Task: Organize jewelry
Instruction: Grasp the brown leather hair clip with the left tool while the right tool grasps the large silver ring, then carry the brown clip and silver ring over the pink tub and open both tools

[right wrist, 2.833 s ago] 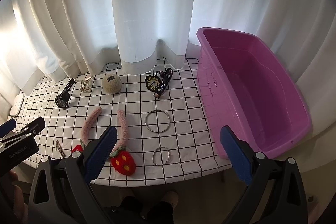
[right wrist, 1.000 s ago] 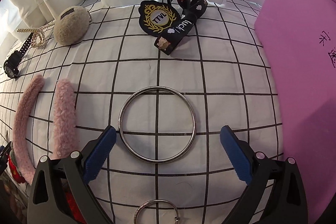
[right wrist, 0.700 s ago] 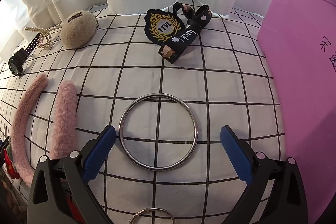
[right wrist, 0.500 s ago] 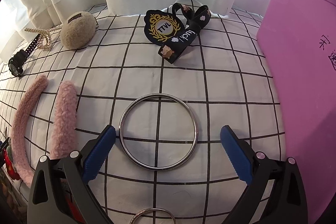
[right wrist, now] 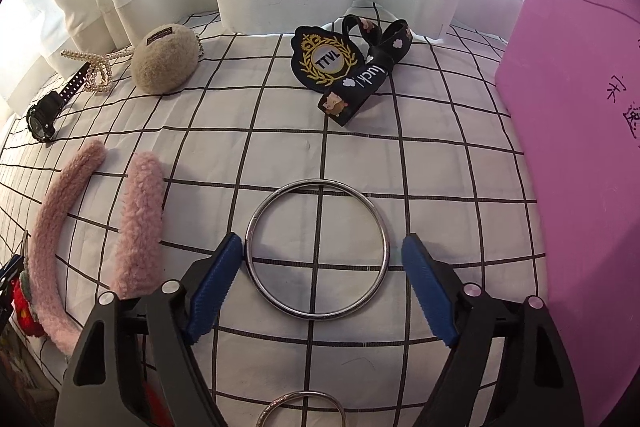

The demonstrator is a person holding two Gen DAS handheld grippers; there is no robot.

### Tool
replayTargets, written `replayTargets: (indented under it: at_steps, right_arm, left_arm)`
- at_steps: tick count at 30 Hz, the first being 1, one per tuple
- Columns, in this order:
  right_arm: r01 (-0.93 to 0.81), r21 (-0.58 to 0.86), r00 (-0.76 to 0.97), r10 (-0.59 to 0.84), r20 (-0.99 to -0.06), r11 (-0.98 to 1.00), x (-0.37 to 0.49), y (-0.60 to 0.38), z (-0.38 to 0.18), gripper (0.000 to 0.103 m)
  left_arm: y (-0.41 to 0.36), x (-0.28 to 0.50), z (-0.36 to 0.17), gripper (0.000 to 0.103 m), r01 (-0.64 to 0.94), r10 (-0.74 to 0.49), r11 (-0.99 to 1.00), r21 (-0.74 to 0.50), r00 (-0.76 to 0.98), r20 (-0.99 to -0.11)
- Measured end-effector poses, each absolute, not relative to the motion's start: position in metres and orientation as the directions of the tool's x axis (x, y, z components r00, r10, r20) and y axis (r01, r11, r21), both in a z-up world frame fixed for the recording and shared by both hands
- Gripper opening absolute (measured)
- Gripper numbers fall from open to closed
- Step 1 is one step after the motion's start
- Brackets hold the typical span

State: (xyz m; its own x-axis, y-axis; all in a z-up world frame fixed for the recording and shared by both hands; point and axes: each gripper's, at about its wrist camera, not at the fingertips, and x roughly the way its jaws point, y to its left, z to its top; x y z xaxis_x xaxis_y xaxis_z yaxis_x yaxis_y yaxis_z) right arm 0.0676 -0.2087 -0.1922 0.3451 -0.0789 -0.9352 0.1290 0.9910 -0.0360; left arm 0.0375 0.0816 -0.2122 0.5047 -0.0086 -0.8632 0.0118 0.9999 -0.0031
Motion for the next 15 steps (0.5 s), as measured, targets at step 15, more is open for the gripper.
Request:
replayTargets:
  at_steps: [15]
  right_arm:
    - [0.146,-0.008,0.351,-0.059,-0.934,0.989,0.064,-0.213,-0.186,0.071]
  left_arm:
    - [0.081,0.035,-0.196,0.012,0.038,-0.044,0.999,-0.028,0.534,-0.845]
